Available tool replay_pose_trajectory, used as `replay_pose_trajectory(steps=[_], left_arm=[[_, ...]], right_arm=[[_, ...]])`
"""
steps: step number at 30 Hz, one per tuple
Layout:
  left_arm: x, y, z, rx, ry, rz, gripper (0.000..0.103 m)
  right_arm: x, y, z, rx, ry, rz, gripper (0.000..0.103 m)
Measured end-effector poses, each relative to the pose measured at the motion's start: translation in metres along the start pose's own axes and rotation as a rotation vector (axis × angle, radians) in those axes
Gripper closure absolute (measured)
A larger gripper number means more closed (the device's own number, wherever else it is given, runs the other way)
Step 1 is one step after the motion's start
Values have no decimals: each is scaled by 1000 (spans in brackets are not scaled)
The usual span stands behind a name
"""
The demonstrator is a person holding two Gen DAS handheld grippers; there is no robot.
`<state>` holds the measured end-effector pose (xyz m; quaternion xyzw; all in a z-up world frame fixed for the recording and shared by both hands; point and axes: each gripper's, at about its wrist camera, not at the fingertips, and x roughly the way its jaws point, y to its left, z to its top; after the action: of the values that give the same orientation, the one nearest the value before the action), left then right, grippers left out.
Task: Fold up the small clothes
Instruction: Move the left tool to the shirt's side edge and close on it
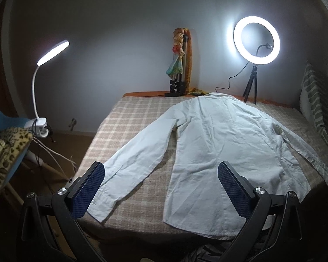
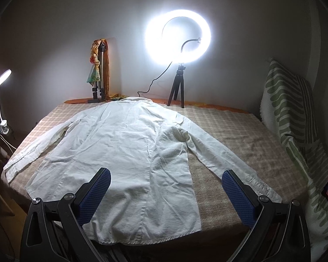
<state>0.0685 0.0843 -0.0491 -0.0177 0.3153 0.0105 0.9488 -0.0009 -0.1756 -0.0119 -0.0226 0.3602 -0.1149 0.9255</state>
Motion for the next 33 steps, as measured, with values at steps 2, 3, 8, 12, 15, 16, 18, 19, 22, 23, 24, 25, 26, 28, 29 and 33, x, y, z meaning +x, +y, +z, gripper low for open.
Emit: replay_pose_trajectory(steps=[2, 3, 8, 12, 15, 16, 18, 19, 22, 23, 24, 25, 26, 28, 29, 33], left_arm=[[19, 22, 1, -17, 27, -6, 1], [28, 32, 1, -21, 40, -3, 4], [86, 89, 4, -82, 156, -30, 16], [126, 134, 2, -163, 225, -64, 29], [154, 156, -2, -201, 286, -127, 30], [162, 159, -4, -207, 310, -146, 30], [180, 163, -7, -212, 358, -197, 30], [187, 163, -9, -216, 373, -190, 30], [204, 162, -13, -199, 404, -185, 30], [209, 160, -14, -199, 421, -191, 30], [212, 159, -16, -200, 435, -207, 30], [215, 157, -17, -197, 445, -219, 30], [216, 153, -19, -177, 449, -207, 30], [215, 144, -18, -117, 445, -175, 35], [214, 139, -18, -85, 441, -154, 50], [210, 135, -18, -82, 431, -178, 91]], right_arm=[[2, 1, -1, 14, 9, 13, 0], [3, 1, -2, 18, 13, 19, 0], [8, 2, -5, 23, 29, 23, 0], [10, 3, -5, 26, 40, 27, 0], [12, 6, -5, 18, 48, 24, 0], [13, 7, -5, 18, 52, 24, 0], [14, 10, -5, 17, 57, 29, 0], [15, 13, -5, 13, 59, 31, 0], [18, 21, -4, -6, 68, 37, 0], [19, 24, -4, -15, 69, 39, 0], [19, 26, -3, -23, 69, 41, 0], [20, 30, -2, -33, 67, 42, 0], [19, 33, -1, -41, 64, 43, 0], [19, 38, 2, -55, 54, 51, 0], [19, 41, 2, -59, 50, 57, 0], [19, 47, 1, -63, 45, 89, 0]])
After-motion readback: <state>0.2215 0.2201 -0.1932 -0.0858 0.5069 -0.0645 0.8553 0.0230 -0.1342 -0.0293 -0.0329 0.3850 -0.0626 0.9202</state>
